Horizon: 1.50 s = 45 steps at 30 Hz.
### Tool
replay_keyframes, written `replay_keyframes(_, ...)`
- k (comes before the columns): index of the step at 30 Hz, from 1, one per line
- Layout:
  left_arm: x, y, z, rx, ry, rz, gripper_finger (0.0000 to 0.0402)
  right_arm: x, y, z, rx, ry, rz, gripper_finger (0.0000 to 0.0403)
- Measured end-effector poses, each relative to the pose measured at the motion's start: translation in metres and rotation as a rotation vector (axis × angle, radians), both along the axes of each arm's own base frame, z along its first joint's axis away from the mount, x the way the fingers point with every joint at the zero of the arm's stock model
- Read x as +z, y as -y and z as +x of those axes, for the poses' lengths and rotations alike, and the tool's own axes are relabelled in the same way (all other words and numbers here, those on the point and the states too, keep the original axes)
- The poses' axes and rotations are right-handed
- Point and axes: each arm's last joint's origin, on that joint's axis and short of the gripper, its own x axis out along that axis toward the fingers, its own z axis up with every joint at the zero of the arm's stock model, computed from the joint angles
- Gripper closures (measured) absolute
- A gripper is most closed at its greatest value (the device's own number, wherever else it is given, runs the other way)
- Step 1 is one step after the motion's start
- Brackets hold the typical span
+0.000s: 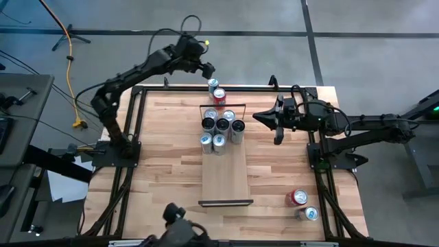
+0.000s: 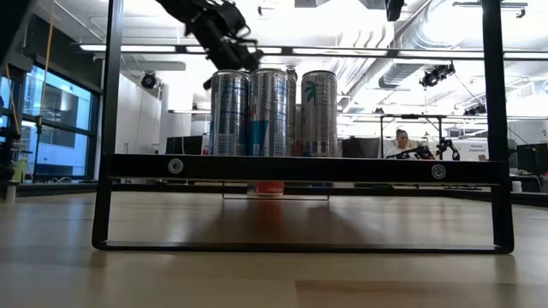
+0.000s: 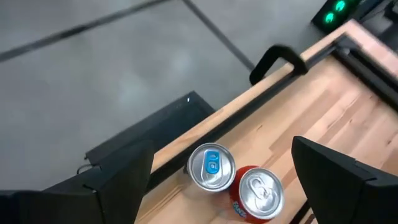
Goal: Place canned beverage on shelf
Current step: Put the top blue soda can on the shelf aligned with the other blue soda can
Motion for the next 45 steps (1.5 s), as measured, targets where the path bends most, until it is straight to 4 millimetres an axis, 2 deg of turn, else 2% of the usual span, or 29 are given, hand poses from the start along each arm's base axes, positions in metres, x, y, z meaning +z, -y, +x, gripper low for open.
replay_keyframes(6, -0.024, -0.009, 0.024, -0.022, -0.044, -0.041, 0.0060, -0.004, 0.000, 0.000, 0.000, -0.036, 0.009, 0.0403)
replay_keyframes(11, -0.045, -0.015, 0.031, -0.016, -0.086, -0.083, 0.0060, -0.004, 0.000, 0.000, 0.000, -0.036, 0.009, 0.0403)
replay_keyframes(19, -0.059, -0.021, 0.039, -0.015, -0.095, -0.088, 0.0060, -0.004, 0.000, 0.000, 0.000, -0.036, 0.009, 0.0403)
replay_keyframes(26, -0.082, -0.023, 0.048, -0.034, -0.140, -0.125, 0.0060, -0.004, 0.000, 0.000, 0.000, -0.036, 0.009, 0.0403)
replay_keyframes(35, -0.095, -0.022, 0.054, -0.033, -0.183, -0.124, 0.0060, -0.004, 0.000, 0.000, 0.000, -0.036, 0.009, 0.0403)
replay_keyframes(45, -0.097, -0.024, 0.054, 0.000, -0.201, -0.106, 0.0062, -0.004, 0.000, 0.000, 0.000, -0.036, 0.009, 0.0403)
